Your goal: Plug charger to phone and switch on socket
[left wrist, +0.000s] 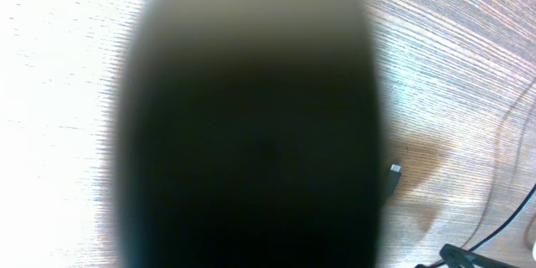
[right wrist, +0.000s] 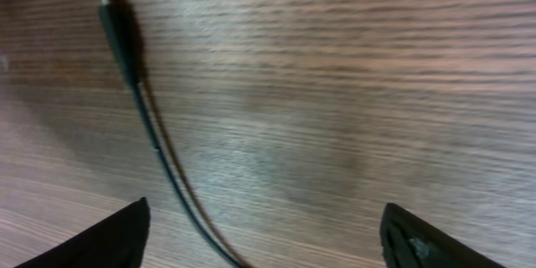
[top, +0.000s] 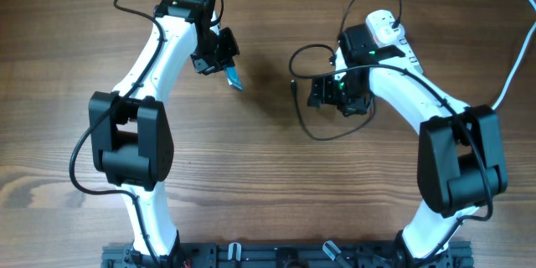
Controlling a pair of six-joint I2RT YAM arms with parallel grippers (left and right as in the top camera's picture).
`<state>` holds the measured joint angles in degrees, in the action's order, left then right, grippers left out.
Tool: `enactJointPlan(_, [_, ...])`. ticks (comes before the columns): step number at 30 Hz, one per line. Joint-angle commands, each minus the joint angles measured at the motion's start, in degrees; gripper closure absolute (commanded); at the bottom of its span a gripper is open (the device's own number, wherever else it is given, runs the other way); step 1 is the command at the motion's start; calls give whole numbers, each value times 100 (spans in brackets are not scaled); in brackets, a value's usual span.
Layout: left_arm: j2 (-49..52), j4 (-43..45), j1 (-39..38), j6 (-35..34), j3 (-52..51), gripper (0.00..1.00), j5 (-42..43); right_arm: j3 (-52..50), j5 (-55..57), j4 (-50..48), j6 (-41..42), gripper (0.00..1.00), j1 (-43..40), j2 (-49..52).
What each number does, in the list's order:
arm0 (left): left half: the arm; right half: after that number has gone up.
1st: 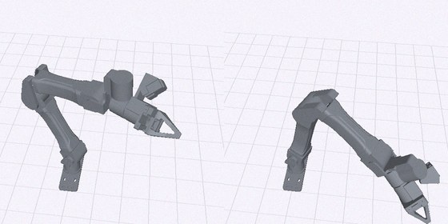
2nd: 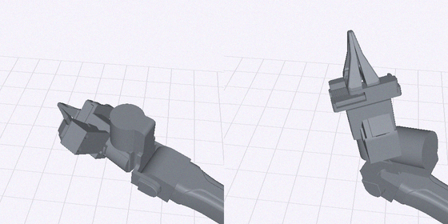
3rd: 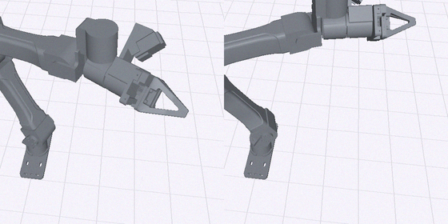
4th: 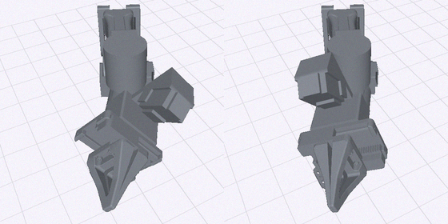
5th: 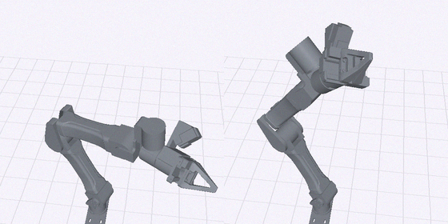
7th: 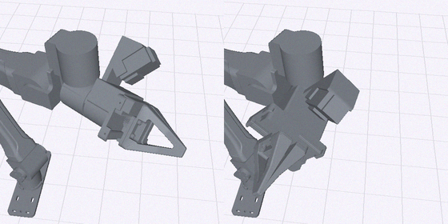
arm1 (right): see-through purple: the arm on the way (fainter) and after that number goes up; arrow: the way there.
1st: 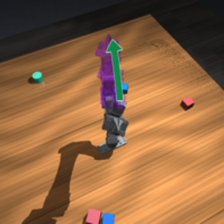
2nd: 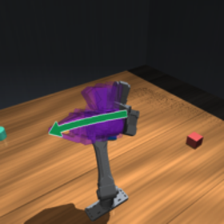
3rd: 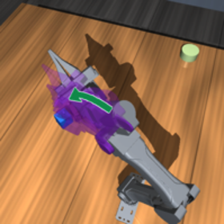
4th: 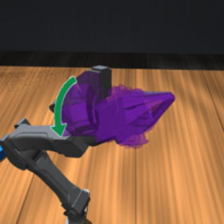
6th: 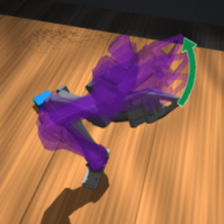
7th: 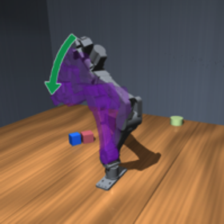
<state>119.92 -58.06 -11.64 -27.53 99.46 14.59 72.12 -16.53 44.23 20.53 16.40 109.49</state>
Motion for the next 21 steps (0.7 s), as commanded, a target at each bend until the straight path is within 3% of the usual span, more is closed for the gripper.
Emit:
enactJointPlan(1, [-136, 42, 28, 2, -26, 96, -31, 61, 120, -120, 90, 9, 284, 87])
enactJointPlan(6, [-136, 90, 28, 4, -26, 96, -33, 61, 879, -507, 461, 0, 839, 87])
enactJointPlan(11, [-136, 229, 28, -192, -26, 96, -22, 61, 2253, -678, 251, 0, 1547, 90])
enactJointPlan(21, [-136, 232, 13, -297, -26, 96, -11, 50, 2319, -715, 136, 0, 1814, 90])
